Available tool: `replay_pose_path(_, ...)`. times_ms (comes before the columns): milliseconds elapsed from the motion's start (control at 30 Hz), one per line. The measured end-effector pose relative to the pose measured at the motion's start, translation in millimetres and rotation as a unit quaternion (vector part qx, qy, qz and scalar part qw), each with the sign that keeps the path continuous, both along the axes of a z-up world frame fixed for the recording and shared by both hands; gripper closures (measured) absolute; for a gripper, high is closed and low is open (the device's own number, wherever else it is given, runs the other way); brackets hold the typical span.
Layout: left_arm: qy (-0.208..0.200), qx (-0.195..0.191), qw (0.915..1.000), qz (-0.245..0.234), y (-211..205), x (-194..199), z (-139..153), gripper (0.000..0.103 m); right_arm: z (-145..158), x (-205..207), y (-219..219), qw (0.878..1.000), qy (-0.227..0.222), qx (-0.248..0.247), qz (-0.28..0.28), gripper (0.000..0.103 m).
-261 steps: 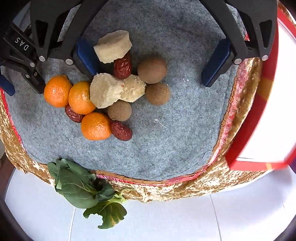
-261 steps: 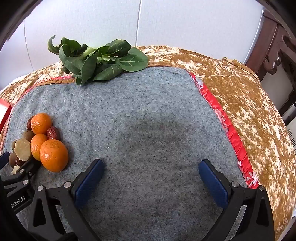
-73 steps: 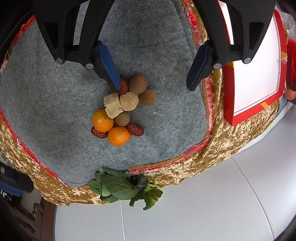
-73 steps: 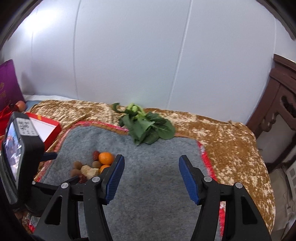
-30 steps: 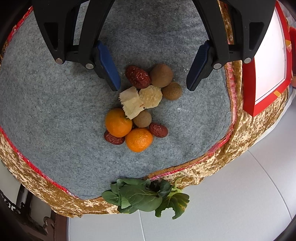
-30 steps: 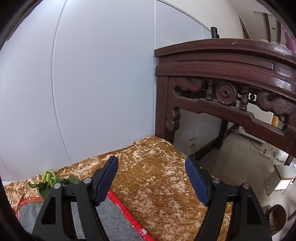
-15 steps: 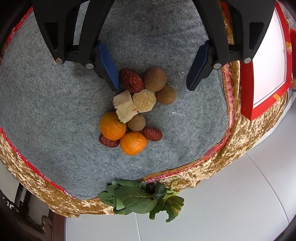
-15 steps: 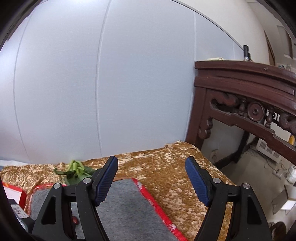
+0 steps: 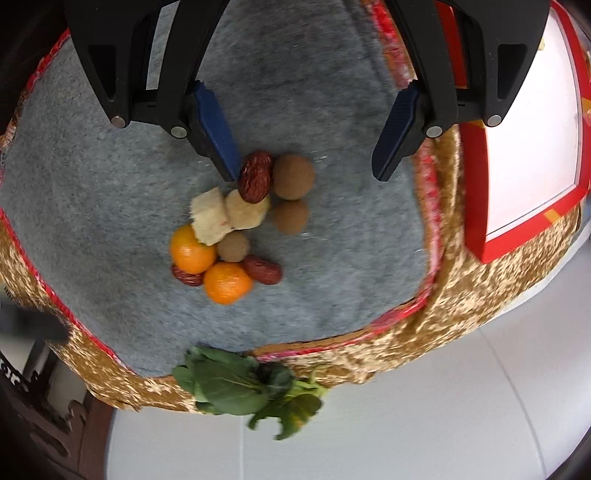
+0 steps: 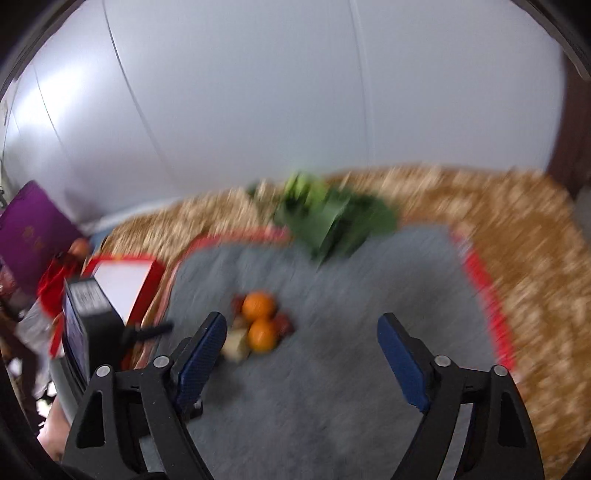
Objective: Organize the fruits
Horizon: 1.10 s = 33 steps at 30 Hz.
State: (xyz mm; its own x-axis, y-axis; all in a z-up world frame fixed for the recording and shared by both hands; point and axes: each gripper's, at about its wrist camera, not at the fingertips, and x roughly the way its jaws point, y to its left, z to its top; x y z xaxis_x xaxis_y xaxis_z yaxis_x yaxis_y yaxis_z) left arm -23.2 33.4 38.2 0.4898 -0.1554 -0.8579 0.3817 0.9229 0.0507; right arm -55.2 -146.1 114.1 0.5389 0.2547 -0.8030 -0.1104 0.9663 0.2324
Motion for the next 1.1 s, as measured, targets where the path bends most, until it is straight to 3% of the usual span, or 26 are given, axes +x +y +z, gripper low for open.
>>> replay_pose_path(167, 0.001, -0.004, 1.0, -0.005, 2, -1, 3, 0.029, -15, 8, 15, 1.0, 0.019, -0.022, 0.012, 0.022)
replay_pose_path(333, 0.005, 0.003, 0.9999, -0.009, 2, 0, -2, 0.029, -34, 14, 20, 0.998, 0.061, -0.006, 0.026, 0.024)
replay_pose_path(633, 0.004, -0.009, 0.999, -0.043, 7, -6, 8, 0.031, -63, 27, 28, 0.988, 0.127, 0.084, 0.035, 0.029)
replay_pose_path(933, -0.004, 0.019, 0.9992, -0.035, 17, -9, 7, 0.031, -80, 43, 37, 0.988, 0.138, 0.074, 0.0, 0.037)
replay_pose_path(1100, -0.003, 0.021, 0.9992, -0.034, 18, -9, 9, 0.031, -83, 46, 45, 0.989, 0.135, 0.065, 0.002, 0.047)
